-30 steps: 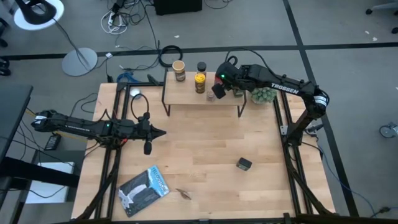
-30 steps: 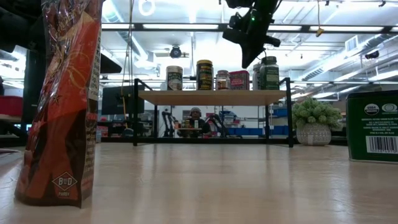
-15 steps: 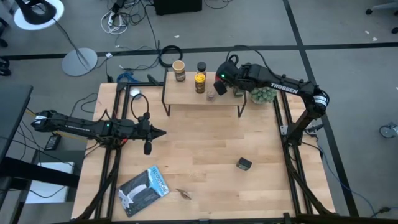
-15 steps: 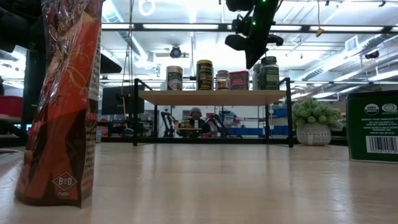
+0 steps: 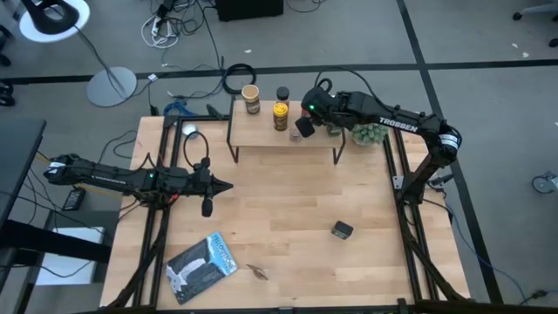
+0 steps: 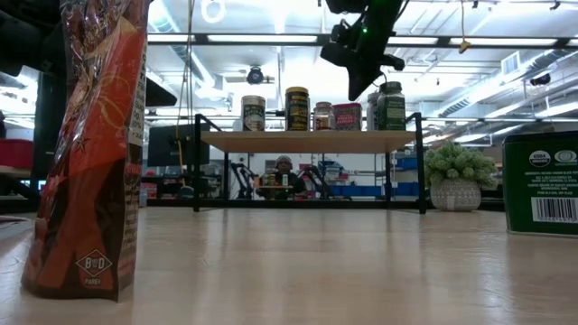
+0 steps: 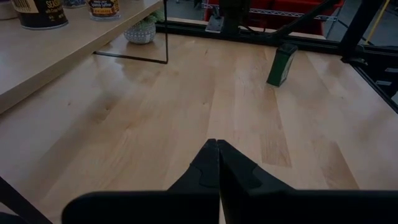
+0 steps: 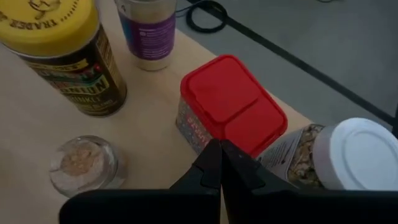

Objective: Shelf spices
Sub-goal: Put the red seasoning can on the shelf, then put the green seasoning can on the shelf aligned with the other red seasoning can

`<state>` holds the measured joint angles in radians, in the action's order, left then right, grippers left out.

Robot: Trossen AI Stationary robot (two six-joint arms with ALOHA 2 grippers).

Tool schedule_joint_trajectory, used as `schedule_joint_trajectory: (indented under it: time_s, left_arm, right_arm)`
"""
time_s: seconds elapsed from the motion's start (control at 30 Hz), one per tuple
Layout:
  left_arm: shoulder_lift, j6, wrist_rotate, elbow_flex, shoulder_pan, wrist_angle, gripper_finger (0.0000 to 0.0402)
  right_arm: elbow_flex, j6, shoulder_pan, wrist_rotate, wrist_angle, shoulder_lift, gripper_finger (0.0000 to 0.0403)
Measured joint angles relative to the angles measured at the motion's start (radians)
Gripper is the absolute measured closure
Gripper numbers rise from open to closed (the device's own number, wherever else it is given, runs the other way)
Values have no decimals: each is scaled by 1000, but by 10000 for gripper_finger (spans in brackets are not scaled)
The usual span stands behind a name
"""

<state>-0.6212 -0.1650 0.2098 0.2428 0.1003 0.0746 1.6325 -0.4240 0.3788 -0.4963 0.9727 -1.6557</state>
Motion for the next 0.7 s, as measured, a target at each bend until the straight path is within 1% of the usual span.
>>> schedule_joint_trajectory:
  time_s: [0.2,0.33,0.43,0.5,0.7]
  left_arm:
    - [0,0,0,0,0,0,401]
    - [0,0,-1,0,0,0,401]
    - [0,0,-1,0,0,-3,401]
    - [0,1,0,0,0,-3,401]
    - [0,2,0,0,0,-10,401]
  right_arm:
    - [2,11,19,-7,18,-56,403]
    - [-2,21,8,-81,12,-96,403]
    - [5,40,-15,-75,-18,-94,403]
    - [19,42,-34,-78,-31,-89,403]
    - [115,56,-90,-150,6,-72,403]
